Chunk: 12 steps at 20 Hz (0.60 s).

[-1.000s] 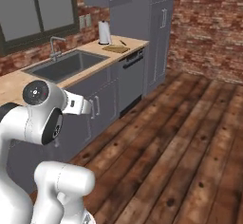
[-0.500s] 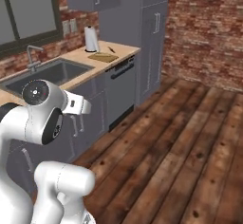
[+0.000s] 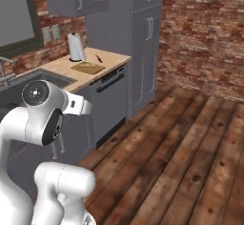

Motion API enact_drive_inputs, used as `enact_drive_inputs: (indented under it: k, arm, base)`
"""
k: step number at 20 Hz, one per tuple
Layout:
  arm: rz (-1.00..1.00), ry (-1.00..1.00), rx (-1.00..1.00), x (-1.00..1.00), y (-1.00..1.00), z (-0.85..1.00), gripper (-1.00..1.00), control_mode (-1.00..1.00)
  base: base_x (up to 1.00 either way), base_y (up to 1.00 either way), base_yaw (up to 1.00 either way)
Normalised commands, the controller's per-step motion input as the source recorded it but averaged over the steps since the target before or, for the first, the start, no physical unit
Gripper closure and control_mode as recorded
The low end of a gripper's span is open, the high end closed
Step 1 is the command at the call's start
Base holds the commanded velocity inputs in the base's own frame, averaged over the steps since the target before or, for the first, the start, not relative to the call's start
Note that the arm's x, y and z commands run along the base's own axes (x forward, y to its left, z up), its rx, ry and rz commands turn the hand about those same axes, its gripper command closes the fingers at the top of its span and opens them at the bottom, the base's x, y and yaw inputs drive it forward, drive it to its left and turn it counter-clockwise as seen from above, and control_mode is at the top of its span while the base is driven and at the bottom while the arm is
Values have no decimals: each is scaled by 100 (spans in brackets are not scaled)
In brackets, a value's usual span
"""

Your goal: Retrieve the sausage and cheese from the fridge and place them on the cutting board on the counter.

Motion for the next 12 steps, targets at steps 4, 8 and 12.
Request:
enact_drive_inputs:
  k: [4,8,12]
  arm:
    - [0,0,0,0,0,0,100,100]
    - [0,0,0,0,0,0,100,100]
    - [0,0,0,0,0,0,100,100]
  base:
    - [94,0,4]
    - [94,0,8]
    - [94,0,14]
